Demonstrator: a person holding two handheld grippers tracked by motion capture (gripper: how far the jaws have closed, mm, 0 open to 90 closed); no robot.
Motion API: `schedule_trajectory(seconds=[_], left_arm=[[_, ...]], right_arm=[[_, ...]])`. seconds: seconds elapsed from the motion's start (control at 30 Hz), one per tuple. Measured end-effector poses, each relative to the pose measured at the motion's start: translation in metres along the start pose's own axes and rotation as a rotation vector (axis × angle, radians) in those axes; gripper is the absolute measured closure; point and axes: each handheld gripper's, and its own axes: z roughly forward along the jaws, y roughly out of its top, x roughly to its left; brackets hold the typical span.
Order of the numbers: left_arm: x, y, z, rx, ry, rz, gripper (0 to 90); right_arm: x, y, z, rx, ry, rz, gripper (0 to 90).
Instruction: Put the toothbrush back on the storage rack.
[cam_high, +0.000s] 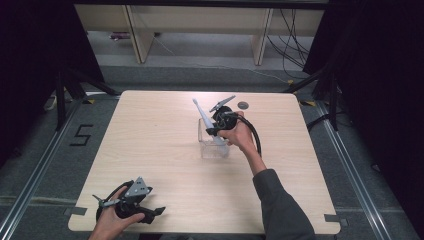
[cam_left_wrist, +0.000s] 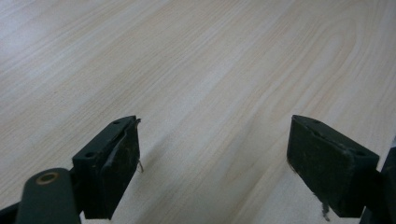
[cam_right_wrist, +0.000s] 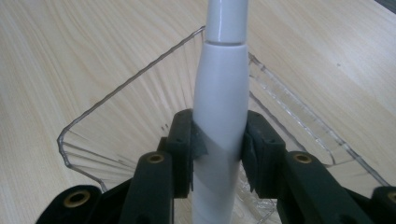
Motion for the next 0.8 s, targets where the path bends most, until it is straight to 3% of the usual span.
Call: schedule_trajectory(seconds=[0.1, 0.13, 0.23, 0.33, 0.43, 0.53, 0.57, 0.6, 0.63, 0.7, 0.8], left_arm=[[0.0, 0.0, 0.0, 0.0, -0.001, 0.0, 16.8], [0.0, 0.0, 0.0, 0.0, -0.002, 0.0, 16.8], [0.0, 0.0, 0.0, 0.001, -0.001, 0.0, 16.8], [-0.001, 0.0, 0.0, -0.006, -0.008, -0.006, 16.8], [0.0, 0.0, 0.0, -0.003, -0.002, -0.001, 16.8], [0.0, 0.0, 0.0, -0.003, -0.005, -0.001, 16.8], [0.0, 0.0, 0.0, -0.002, -0.003, 0.0, 16.8], [0.0, 0.0, 0.0, -0.002, -0.002, 0.0, 16.8], [0.0, 0.0, 0.0, -0.002, -0.002, 0.0, 16.8], [0.0, 0.0, 0.0, 0.003, -0.002, 0.006, 16.8], [-0.001, 0.0, 0.0, -0.005, -0.009, -0.003, 16.8]], right_arm=[[0.003, 0.0, 0.001, 0.02, -0.011, 0.013, 66.6], [0.002, 0.001, 0.001, 0.019, -0.001, -0.016, 66.6], [0.002, 0.001, 0.002, 0.016, 0.002, -0.036, 66.6], [0.004, 0.001, 0.004, 0.03, -0.007, -0.011, 66.5], [0.004, 0.002, 0.005, 0.036, -0.006, -0.031, 66.4], [0.006, 0.003, 0.007, 0.047, -0.004, 0.006, 65.8], [0.006, 0.003, 0.006, 0.06, 0.016, 0.011, 65.1], [0.005, 0.004, 0.005, 0.034, 0.003, -0.018, 64.1], [0.006, 0.004, 0.004, 0.035, -0.004, -0.001, 63.6], [0.005, 0.005, 0.002, 0.017, -0.001, -0.031, 62.1], [0.006, 0.005, -0.007, 0.007, -0.004, -0.006, 60.2]])
